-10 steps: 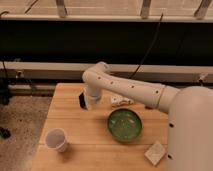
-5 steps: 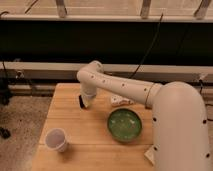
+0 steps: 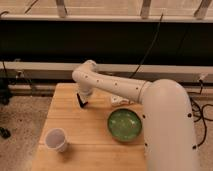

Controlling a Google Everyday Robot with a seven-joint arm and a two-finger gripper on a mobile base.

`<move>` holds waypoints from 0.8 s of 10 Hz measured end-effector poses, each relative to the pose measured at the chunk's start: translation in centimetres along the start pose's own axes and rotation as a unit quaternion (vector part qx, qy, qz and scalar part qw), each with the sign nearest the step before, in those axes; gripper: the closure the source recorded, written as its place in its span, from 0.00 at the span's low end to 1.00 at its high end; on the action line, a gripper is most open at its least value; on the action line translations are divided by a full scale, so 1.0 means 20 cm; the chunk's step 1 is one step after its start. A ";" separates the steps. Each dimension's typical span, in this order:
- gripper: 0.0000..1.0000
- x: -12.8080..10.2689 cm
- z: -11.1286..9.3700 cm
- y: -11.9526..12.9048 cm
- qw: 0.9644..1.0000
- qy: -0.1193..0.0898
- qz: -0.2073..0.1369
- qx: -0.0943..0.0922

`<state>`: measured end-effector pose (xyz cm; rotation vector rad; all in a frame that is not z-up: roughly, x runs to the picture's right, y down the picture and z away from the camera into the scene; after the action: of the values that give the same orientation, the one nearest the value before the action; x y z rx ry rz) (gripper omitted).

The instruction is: Knock the eraser over

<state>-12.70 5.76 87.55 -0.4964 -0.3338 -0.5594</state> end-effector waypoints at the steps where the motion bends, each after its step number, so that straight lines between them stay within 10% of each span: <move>1: 1.00 0.01 0.00 -0.03 1.000 0.004 0.000 0.004; 8: 1.00 -0.05 -0.10 -0.36 1.000 -0.003 -0.018 0.018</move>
<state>-17.33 -0.08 87.95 -0.4581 -0.3585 -0.5849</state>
